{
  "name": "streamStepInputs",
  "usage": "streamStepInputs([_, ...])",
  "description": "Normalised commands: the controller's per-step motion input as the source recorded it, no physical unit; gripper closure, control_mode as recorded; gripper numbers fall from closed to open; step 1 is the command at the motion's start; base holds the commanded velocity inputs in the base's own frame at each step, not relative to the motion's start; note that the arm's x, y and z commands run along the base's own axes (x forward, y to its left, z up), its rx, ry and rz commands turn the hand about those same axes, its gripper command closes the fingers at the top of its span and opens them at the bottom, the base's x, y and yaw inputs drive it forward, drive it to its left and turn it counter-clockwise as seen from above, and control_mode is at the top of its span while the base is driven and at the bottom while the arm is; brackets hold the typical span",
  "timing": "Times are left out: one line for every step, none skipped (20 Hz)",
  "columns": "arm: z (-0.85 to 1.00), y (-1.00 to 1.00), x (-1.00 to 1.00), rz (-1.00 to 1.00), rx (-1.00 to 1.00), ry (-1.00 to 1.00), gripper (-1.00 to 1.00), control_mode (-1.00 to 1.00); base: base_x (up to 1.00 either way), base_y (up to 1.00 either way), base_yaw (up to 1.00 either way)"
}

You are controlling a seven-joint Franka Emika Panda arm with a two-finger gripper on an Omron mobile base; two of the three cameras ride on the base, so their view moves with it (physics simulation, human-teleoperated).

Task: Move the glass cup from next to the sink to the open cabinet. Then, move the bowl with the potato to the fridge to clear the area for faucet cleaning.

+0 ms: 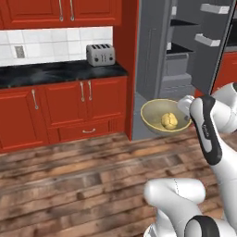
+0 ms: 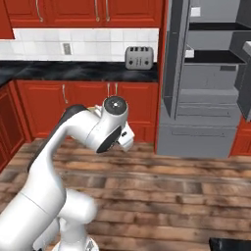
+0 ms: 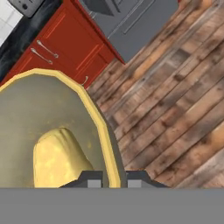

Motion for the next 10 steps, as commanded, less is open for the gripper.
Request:
streamStepInputs([0.00, 0.00, 0.00, 0.00, 0.00, 0.00, 1.00, 1.00, 1.00, -0.17, -0.20])
streamStepInputs([0.00, 0.00, 0.00, 0.00, 0.00, 0.00, 1.00, 1.00, 1.00, -0.17, -0.20])
streamStepInputs([0.00, 0.00, 0.00, 0.00, 0.00, 0.00, 1.00, 1.00, 1.00, -0.16, -0.21])
streamStepInputs([0.00, 0.00, 0.00, 0.00, 0.00, 0.00, 1.00, 1.00, 1.00, -0.16, -0.23])
streamStepInputs([0.00, 0.00, 0.00, 0.00, 0.00, 0.00, 1.00, 1.00, 1.00, -0.17, -0.28])
streamStepInputs([0.00, 0.00, 0.00, 0.00, 0.00, 0.00, 1.00, 1.00, 1.00, -0.29, -0.31])
streamStepInputs([0.00, 0.00, 0.00, 0.00, 0.00, 0.00, 1.00, 1.00, 1.00, -0.50, -0.35])
streamStepInputs([0.00, 0.00, 0.00, 0.00, 0.00, 0.00, 1.00, 1.00, 1.00, -0.79, -0.39])
streamStepInputs([0.00, 0.00, 0.00, 0.00, 0.00, 0.00, 1.00, 1.00, 1.00, -1.00, -0.40])
streamStepInputs([0.00, 0.00, 0.00, 0.00, 0.00, 0.00, 1.00, 1.00, 1.00, -1.00, -0.41])
